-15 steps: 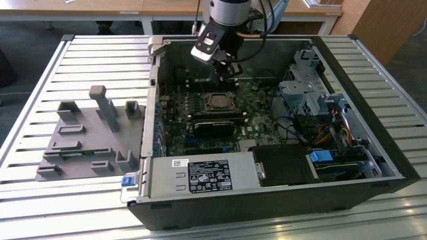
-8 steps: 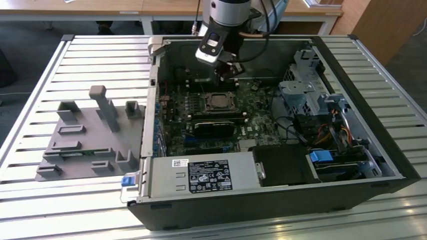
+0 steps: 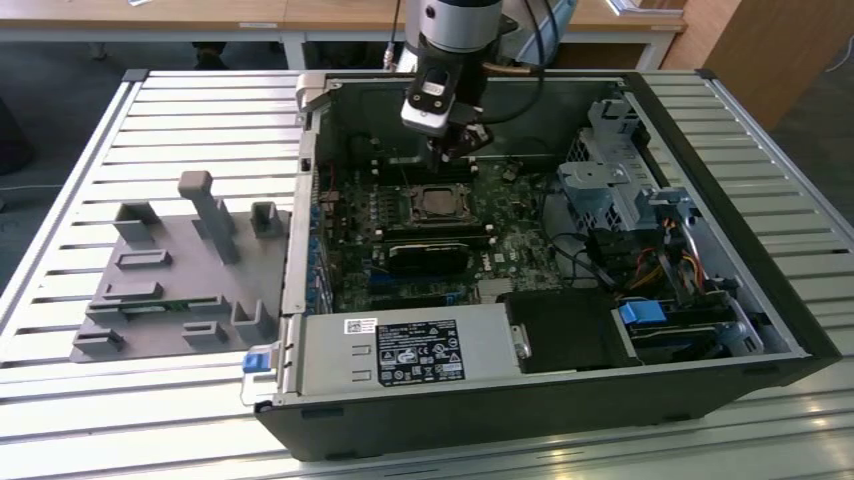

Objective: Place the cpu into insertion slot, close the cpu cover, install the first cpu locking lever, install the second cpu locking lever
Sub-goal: 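Install the first cpu locking lever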

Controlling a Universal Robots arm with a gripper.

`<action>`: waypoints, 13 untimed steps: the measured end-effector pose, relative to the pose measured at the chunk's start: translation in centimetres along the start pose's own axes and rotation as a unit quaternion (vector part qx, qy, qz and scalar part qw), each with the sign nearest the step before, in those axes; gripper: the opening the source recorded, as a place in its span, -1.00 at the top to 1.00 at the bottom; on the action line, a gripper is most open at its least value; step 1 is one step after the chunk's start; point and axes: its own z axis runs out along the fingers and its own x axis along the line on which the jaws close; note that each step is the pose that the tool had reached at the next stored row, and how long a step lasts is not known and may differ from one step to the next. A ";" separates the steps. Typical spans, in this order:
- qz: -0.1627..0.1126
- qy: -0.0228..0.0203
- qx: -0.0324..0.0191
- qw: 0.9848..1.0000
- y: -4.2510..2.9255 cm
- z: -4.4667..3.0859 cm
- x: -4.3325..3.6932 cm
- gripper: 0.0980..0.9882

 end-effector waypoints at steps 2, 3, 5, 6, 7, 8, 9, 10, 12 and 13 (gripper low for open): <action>-0.016 0.000 0.000 1.000 0.00 0.00 0.00 0.88; -0.024 0.000 0.001 1.000 0.00 0.00 0.00 0.88; -0.039 0.000 0.001 0.999 0.00 0.01 0.00 0.88; -0.046 0.000 0.001 0.999 0.00 0.01 0.00 0.88; -0.053 0.000 0.001 0.999 0.00 0.01 0.00 0.88; -0.059 0.000 0.001 0.998 0.00 0.01 0.00 0.88; -0.066 0.000 0.002 0.998 0.00 0.01 0.00 0.88; -0.072 0.000 0.002 0.997 0.00 0.01 0.00 0.88; -0.084 0.000 0.002 0.996 0.00 0.01 0.00 0.88; -0.090 0.001 0.002 0.996 0.00 0.01 0.00 0.88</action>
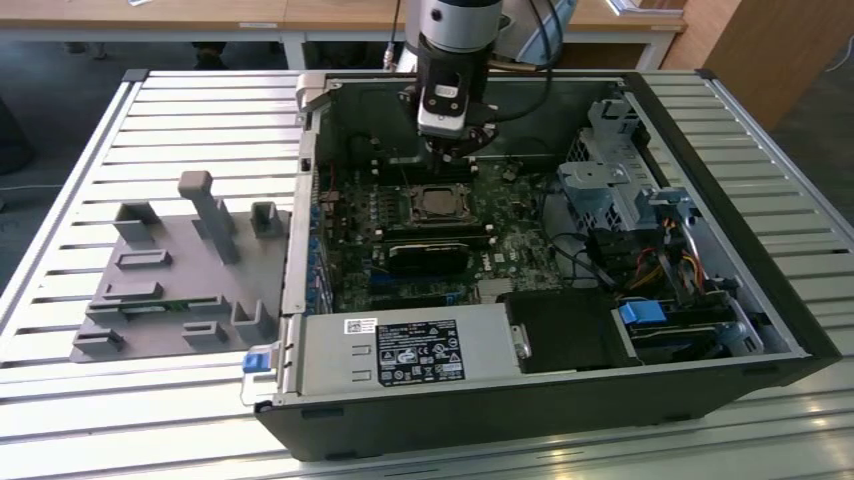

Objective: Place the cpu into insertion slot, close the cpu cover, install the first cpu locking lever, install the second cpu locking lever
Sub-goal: 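Install the first cpu locking lever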

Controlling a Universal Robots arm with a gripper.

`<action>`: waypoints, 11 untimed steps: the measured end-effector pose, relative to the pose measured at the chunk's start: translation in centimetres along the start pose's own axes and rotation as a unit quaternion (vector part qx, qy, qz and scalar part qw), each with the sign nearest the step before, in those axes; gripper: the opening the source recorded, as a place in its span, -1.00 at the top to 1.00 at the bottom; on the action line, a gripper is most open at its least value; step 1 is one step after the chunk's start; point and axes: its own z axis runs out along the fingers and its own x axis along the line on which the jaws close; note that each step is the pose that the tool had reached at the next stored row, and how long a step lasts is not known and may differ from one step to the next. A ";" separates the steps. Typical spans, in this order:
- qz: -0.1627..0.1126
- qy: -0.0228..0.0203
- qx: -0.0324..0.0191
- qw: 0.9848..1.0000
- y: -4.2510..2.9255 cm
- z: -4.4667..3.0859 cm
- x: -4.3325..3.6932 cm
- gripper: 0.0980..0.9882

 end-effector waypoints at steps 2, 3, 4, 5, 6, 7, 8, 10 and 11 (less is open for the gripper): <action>-0.011 0.000 0.000 1.000 0.00 0.00 0.00 0.88; -0.015 0.000 0.000 1.000 0.00 0.00 0.00 0.88; -0.019 0.000 0.001 1.000 0.00 0.00 0.00 0.88; -0.023 0.000 0.001 1.000 0.00 0.00 0.00 0.88; -0.025 0.000 0.001 1.000 0.00 0.01 0.00 0.88; -0.027 0.000 0.001 1.000 0.01 0.01 0.00 0.88; -0.029 0.000 0.001 1.000 0.01 0.01 0.00 0.88; -0.032 0.000 0.001 0.999 0.01 0.01 0.00 0.88; -0.034 0.000 0.001 0.999 0.01 0.01 0.00 0.88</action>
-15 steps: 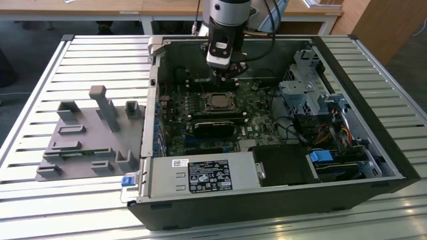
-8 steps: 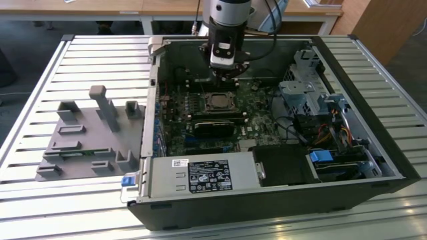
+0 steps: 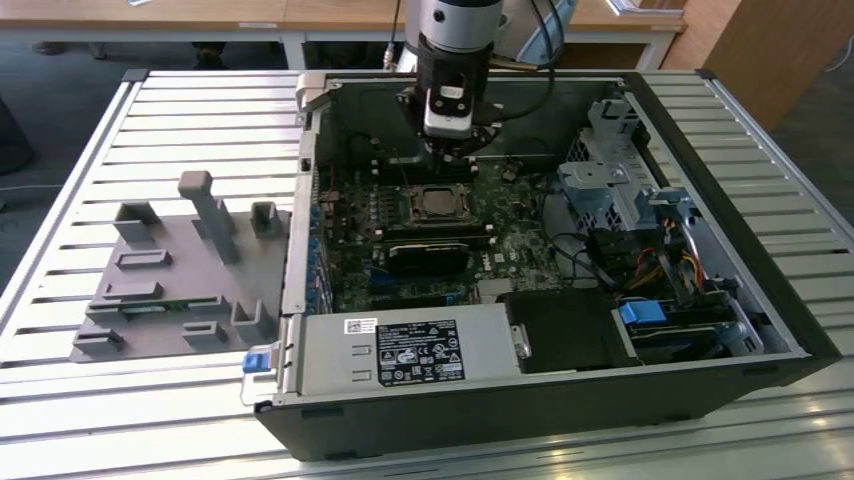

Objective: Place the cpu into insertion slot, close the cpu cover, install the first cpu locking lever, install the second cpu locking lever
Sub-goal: 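Install the first cpu locking lever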

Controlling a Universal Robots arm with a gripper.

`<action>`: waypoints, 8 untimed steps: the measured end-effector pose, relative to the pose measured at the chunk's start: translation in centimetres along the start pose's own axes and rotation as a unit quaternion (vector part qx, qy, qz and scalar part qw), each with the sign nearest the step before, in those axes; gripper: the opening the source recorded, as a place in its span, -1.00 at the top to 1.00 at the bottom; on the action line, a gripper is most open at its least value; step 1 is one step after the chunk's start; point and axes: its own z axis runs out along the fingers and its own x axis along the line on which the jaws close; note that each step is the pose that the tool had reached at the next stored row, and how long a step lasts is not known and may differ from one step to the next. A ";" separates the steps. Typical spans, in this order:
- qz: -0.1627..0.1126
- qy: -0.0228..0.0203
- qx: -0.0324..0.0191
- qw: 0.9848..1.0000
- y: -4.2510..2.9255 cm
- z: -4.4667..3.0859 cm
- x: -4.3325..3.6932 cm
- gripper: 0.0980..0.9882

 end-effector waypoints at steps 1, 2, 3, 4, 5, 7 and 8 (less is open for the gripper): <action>-0.004 0.000 0.000 1.000 0.00 0.00 0.00 0.88; -0.008 0.000 0.000 1.000 0.00 0.00 0.00 0.88; -0.011 0.000 0.000 1.000 0.00 0.00 0.00 0.88; -0.015 0.000 0.000 1.000 0.00 0.00 0.00 0.88; -0.019 0.000 0.000 1.000 0.00 0.00 0.00 0.88; -0.026 0.000 0.001 1.000 0.00 0.00 0.00 0.88; -0.031 0.000 0.001 1.000 0.00 0.00 0.00 0.88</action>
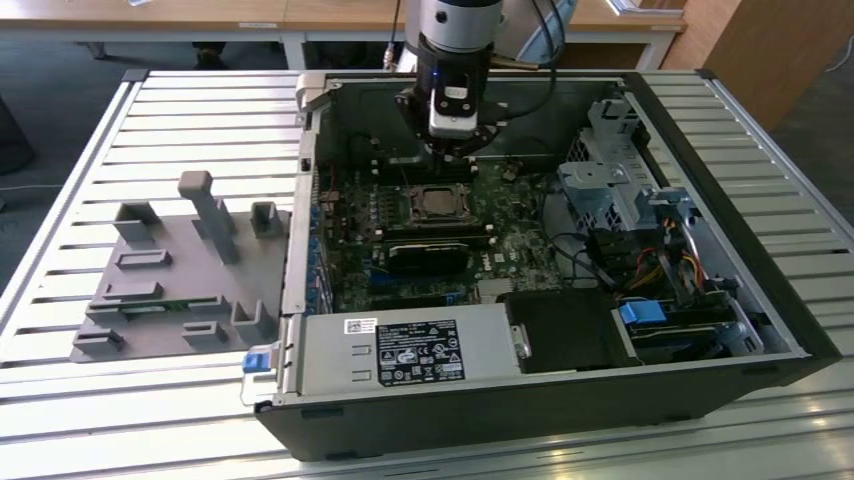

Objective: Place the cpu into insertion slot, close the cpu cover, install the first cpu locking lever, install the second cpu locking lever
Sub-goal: 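Install the first cpu locking lever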

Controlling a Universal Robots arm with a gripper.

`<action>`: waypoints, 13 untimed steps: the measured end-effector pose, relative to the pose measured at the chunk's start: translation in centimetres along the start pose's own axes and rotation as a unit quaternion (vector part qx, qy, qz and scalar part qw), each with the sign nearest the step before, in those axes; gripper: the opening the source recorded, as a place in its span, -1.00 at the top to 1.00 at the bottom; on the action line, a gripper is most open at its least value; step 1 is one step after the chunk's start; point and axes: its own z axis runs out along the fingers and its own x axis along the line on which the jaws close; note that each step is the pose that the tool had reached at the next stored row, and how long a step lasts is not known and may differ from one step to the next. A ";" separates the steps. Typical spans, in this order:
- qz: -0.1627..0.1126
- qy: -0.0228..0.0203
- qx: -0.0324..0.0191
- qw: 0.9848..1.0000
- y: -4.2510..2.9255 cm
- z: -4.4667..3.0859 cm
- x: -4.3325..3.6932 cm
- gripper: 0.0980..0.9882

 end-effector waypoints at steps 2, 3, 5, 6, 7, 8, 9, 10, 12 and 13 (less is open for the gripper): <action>-0.007 0.000 0.000 1.000 0.00 0.00 0.00 0.88; -0.011 0.000 0.000 1.000 0.00 0.00 0.00 0.88; -0.020 0.000 0.001 1.000 0.00 0.00 0.00 0.88; -0.024 0.000 0.001 1.000 0.00 0.00 0.00 0.88; -0.029 0.000 0.001 1.000 0.00 0.00 0.00 0.88; -0.033 0.000 0.001 0.999 0.00 0.00 0.00 0.88; -0.037 0.000 0.001 0.999 0.00 0.00 0.00 0.88; -0.042 0.000 0.001 0.999 0.00 0.00 0.00 0.88; -0.051 0.000 0.001 0.999 0.00 0.00 0.00 0.88; -0.056 0.000 0.001 0.998 0.00 0.00 0.00 0.88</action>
